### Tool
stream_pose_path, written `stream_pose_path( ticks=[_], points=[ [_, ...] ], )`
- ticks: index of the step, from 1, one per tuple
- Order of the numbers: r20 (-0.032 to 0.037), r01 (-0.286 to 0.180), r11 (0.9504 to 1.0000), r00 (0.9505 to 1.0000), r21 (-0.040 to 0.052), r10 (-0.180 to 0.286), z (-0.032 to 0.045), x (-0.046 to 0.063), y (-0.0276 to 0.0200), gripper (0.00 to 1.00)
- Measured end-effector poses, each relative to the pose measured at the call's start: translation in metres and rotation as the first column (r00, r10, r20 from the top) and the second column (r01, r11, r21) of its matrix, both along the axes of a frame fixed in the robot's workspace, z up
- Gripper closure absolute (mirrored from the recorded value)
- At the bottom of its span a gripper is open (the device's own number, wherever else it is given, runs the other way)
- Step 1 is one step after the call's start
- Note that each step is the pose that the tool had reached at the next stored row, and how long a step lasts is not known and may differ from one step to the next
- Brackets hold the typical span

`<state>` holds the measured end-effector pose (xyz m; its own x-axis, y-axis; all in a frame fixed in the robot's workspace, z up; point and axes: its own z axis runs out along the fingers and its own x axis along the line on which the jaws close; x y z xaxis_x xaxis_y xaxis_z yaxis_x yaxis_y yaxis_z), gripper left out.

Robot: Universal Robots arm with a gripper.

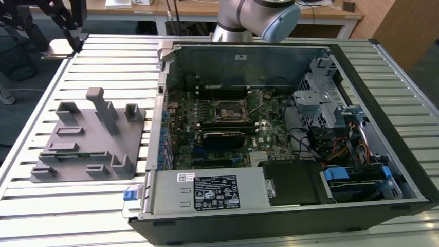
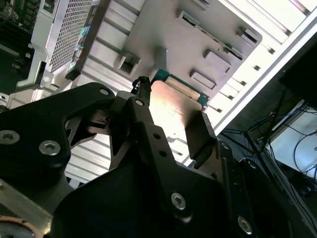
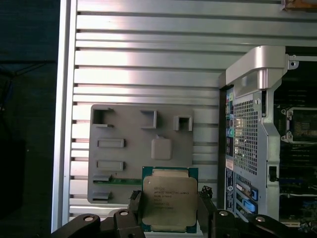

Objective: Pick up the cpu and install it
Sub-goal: 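Pick up the cpu and move it towards the insertion slot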

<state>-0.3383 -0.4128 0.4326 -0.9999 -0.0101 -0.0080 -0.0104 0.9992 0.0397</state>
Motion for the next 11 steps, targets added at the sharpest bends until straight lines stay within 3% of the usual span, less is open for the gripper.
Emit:
stream_pose_path(
  ticks=[11],
  points=[
    [-0.0007, 0.000, 1.0000, 1.0000, -0.0001, 0.000, 0.0000, 0.016, 0.0000, 0.47]
  ],
)
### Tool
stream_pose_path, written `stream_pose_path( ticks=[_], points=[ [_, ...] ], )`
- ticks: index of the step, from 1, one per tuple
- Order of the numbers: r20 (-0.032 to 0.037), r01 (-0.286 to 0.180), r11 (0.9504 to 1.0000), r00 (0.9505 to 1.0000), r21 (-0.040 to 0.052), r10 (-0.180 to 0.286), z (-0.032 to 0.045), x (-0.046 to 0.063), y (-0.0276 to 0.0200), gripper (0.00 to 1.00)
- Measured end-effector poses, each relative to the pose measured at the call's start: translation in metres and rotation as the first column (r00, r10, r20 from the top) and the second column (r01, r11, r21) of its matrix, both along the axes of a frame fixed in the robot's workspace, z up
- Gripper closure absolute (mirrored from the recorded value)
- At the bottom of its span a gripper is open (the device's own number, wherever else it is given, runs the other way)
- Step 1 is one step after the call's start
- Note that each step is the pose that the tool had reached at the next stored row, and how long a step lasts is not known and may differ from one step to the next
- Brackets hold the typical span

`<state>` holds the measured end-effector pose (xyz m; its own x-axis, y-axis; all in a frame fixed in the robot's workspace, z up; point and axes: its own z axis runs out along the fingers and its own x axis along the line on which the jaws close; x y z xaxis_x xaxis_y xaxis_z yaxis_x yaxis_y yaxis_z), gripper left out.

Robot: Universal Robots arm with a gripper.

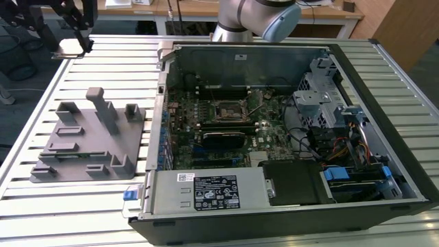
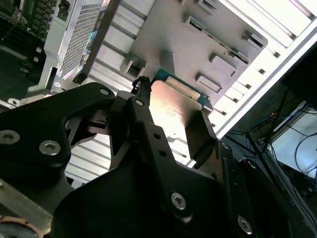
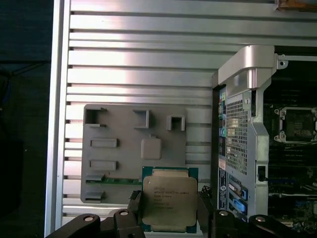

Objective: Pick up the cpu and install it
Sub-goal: 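Pick up the cpu and move it towards the insertion slot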

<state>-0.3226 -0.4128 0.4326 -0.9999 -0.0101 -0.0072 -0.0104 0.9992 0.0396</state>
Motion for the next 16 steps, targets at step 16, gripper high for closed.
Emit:
stream_pose_path(
  ticks=[16],
  points=[
    [-0.0016, 0.000, 1.0000, 1.0000, -0.0001, 0.000, 0.0000, 0.036, 0.0000, 0.47]
  ],
)
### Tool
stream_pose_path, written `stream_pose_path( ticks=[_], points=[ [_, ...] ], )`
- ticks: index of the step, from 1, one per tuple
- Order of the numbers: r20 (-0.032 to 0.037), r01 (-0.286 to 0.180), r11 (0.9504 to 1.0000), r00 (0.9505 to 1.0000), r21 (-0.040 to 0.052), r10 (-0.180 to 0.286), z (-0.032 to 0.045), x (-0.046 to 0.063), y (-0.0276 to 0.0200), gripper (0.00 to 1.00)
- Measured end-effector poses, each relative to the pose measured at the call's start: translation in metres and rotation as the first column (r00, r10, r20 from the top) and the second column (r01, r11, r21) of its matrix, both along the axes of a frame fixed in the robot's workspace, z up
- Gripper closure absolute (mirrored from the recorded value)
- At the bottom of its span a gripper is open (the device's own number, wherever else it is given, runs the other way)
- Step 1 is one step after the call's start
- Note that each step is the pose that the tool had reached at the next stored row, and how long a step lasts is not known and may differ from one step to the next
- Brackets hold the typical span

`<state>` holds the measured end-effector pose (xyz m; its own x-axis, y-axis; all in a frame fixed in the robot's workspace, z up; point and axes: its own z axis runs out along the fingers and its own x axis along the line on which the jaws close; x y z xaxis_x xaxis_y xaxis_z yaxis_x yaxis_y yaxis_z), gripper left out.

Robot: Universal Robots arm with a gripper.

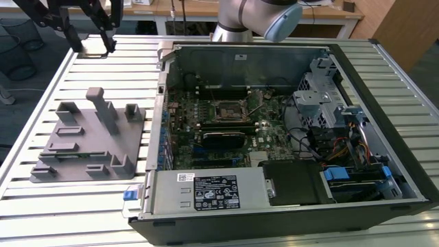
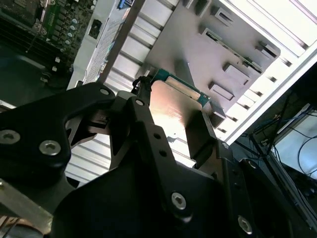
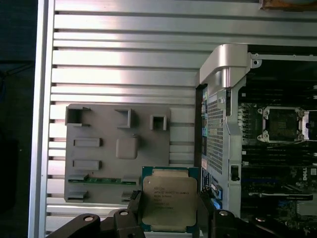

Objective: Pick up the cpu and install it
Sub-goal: 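Pick up the cpu and move it towards the insertion slot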

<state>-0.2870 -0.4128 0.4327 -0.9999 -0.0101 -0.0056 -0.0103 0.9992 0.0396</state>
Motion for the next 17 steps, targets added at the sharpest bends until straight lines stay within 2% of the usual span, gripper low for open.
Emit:
stream_pose_path(
  ticks=[17],
  points=[
    [0.0001, 0.000, 1.0000, 1.0000, 0.0001, 0.000, 0.0000, 0.013, 0.0000, 0.47]
  ],
)
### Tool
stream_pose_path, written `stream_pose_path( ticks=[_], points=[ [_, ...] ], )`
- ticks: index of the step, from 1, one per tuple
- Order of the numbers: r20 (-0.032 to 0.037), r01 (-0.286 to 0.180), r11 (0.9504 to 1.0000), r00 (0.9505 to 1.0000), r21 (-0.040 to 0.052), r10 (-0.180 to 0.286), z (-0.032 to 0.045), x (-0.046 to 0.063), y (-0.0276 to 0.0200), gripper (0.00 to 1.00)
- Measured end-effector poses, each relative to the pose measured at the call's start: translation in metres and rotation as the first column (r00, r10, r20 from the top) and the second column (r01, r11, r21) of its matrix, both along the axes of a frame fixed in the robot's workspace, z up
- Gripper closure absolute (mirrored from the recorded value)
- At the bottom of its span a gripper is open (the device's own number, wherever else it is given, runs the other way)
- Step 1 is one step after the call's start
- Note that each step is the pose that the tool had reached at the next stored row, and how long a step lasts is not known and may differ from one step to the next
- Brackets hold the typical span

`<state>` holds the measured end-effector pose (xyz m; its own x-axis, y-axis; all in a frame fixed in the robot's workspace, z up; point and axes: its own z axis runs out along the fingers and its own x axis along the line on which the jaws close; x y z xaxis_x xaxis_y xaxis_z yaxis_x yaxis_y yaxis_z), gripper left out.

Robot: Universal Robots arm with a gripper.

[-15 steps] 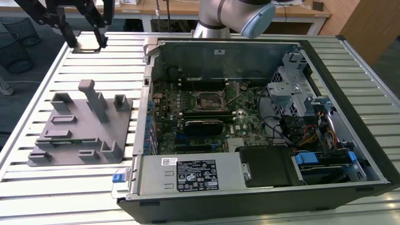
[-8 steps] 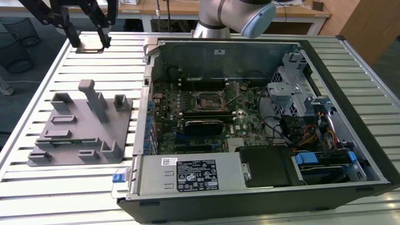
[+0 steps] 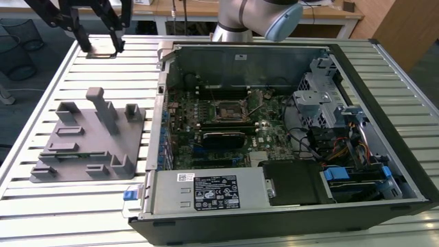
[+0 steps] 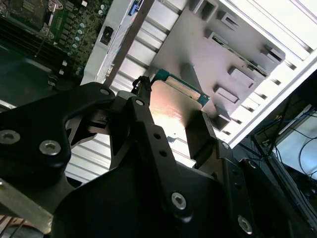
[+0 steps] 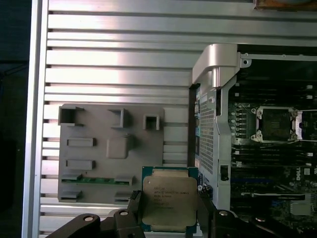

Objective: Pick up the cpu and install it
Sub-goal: 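Pick up the cpu and move it towards the insertion slot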

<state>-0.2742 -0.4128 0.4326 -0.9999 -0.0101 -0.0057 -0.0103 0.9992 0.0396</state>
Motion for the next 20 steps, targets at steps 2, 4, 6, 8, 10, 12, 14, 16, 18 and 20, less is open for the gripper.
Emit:
stream_pose_path(
  ticks=[2, 4, 6, 8, 10, 12, 14, 16, 18, 20],
  points=[
    [0.0000, 0.000, 1.0000, 1.0000, 0.0000, 0.000, 0.0000, 0.001, 0.0000, 0.47],
    [0.0000, 0.000, 1.0000, 1.0000, 0.0000, 0.000, 0.0000, 0.003, 0.0000, 0.47],
    [0.0000, 0.000, 1.0000, 1.0000, 0.0000, 0.000, 0.0000, 0.004, 0.0000, 0.47],
    [0.0000, 0.000, 1.0000, 1.0000, 0.0000, 0.000, 0.0000, 0.006, 0.0000, 0.47],
    [0.0000, 0.000, 1.0000, 1.0000, 0.0000, 0.000, 0.0000, 0.007, 0.0000, 0.47],
    [0.0000, 0.000, 1.0000, 1.0000, 0.0000, 0.000, 0.0000, 0.009, 0.0000, 0.47],
    [0.0000, 0.000, 1.0000, 1.0000, 0.0000, 0.000, 0.0000, 0.010, 0.0000, 0.47],
    [0.0000, 0.000, 1.0000, 1.0000, 0.0000, 0.000, 0.0000, 0.012, 0.0000, 0.47],
    [0.0000, 0.000, 1.0000, 1.0000, -0.0001, 0.000, 0.0000, 0.014, 0.0000, 0.47],
    [0.0000, 0.000, 1.0000, 1.0000, 0.0000, 0.000, 0.0000, 0.016, 0.0000, 0.47]
  ],
)
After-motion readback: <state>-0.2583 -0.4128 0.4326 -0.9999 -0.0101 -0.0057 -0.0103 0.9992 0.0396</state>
